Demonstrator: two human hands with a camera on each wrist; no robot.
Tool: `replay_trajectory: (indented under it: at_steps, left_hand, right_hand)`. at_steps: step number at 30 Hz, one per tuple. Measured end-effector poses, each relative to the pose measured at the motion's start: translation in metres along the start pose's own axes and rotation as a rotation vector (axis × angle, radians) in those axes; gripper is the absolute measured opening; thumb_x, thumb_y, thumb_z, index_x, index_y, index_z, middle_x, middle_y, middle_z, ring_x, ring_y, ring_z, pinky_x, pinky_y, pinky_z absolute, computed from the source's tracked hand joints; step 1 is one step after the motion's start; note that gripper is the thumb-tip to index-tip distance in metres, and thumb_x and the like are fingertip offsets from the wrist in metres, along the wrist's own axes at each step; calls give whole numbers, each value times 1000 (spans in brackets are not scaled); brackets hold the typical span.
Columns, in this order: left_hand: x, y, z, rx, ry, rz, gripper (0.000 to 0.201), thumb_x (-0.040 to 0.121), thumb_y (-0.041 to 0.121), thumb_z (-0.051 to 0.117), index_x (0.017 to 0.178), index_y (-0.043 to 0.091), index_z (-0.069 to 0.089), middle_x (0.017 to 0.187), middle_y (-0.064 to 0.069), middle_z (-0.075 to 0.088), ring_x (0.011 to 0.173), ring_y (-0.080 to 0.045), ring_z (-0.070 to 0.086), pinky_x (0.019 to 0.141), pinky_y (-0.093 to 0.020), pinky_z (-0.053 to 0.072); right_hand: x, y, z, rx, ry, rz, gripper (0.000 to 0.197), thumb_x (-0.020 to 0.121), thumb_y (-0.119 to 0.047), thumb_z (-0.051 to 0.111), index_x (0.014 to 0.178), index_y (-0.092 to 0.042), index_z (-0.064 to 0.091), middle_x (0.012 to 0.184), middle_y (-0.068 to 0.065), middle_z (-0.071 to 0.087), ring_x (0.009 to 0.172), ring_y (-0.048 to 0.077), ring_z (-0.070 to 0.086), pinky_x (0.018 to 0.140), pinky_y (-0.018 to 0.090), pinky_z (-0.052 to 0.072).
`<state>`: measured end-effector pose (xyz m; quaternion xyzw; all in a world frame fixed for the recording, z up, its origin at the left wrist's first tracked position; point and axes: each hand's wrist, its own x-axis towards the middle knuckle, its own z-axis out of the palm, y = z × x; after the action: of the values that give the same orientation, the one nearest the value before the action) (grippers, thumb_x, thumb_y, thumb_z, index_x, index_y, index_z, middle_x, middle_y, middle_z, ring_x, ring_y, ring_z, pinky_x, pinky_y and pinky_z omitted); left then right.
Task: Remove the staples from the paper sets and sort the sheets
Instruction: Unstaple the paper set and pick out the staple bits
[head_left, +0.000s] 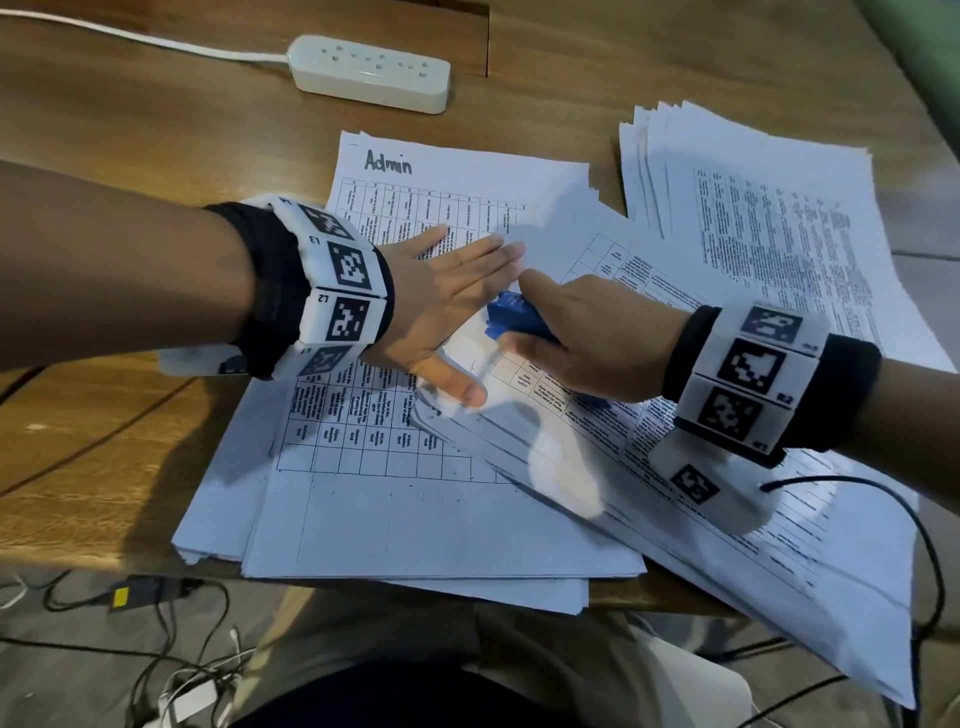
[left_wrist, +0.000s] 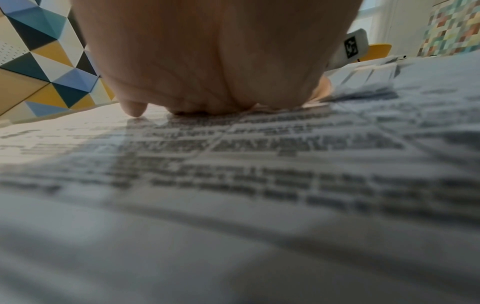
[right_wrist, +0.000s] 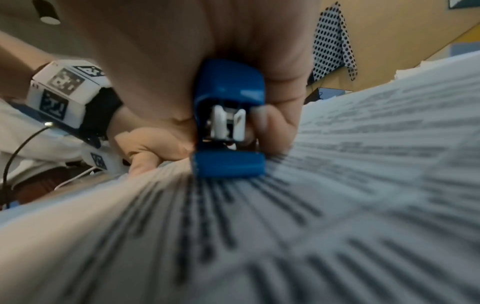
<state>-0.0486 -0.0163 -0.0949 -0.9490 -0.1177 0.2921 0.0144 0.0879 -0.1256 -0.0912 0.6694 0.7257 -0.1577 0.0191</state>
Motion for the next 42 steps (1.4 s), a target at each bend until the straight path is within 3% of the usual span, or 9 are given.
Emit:
replay_trajectory:
  at_steps: [4,12,22,28,32,35,37,39,42]
  left_hand:
    - [3,-4,5,14,42,18,122,49,90,-6,139,12,-32,146,-5,-40,136,-18,-33,113,-44,-12]
    - [0,-1,0,1,11,7,117,56,83,10,138,12,-32,148,-6,-37,137,-19,-31,115,-46,-10]
    - [0,1,0,42,14,-4,119,58,87,11,139,11,-31,148,-7,-37,138,-19,-30,116,-48,-7]
    - [0,2,-1,46,-4,-13,119,56,83,12,140,10,-29,147,-7,-38,137,-18,-32,116,-48,-7]
    - [-1,2,0,45,5,-12,118,59,83,15,140,10,-30,148,-6,-37,138,-16,-30,115,-45,-9]
    - [-2,3,-2,56,2,-12,117,57,82,11,139,10,-31,147,-7,-38,138,-17,-31,116,-46,-8]
    - [-3,4,-5,62,-20,-21,117,57,84,8,138,10,-32,146,-7,-39,138,-19,-31,116,-47,-8]
    - [-4,5,-6,56,-42,-32,114,59,82,9,136,9,-35,145,-7,-40,137,-19,-31,116,-49,-8]
    - [-5,6,-5,51,-23,-31,114,59,81,9,136,9,-35,146,-5,-40,138,-19,-30,116,-49,-7]
  right_hand:
    - [2,-1,3,23,15,15,29,95,-39,40,91,-17,21,62,-8,32,53,8,32,48,23,19]
    - [-2,-3,2,-163,85,-81,28,93,-38,40,108,-15,36,91,5,54,68,29,45,60,33,33]
    - [-4,-9,11,-365,138,-94,25,92,-25,49,103,-4,45,79,14,52,50,28,37,42,23,13]
    - [-3,-15,10,-515,131,-48,29,65,-14,76,78,-3,52,66,20,58,27,27,43,45,10,2]
    - [-5,-17,11,-626,184,-64,10,70,-7,58,78,-9,54,64,13,58,32,23,44,45,14,0]
    - [-7,-18,8,-638,192,-51,22,77,-7,35,81,-15,55,62,2,55,38,19,45,43,19,8]
    - [-10,-13,6,-546,200,-99,14,84,-16,46,92,-11,55,71,5,59,45,25,55,42,21,15]
    - [-12,-3,0,-362,163,-57,33,90,-35,50,108,-8,47,89,8,60,63,34,60,47,29,26]
    - [-19,14,-14,-225,156,63,30,91,-46,41,94,-18,32,94,7,57,70,30,49,59,32,33]
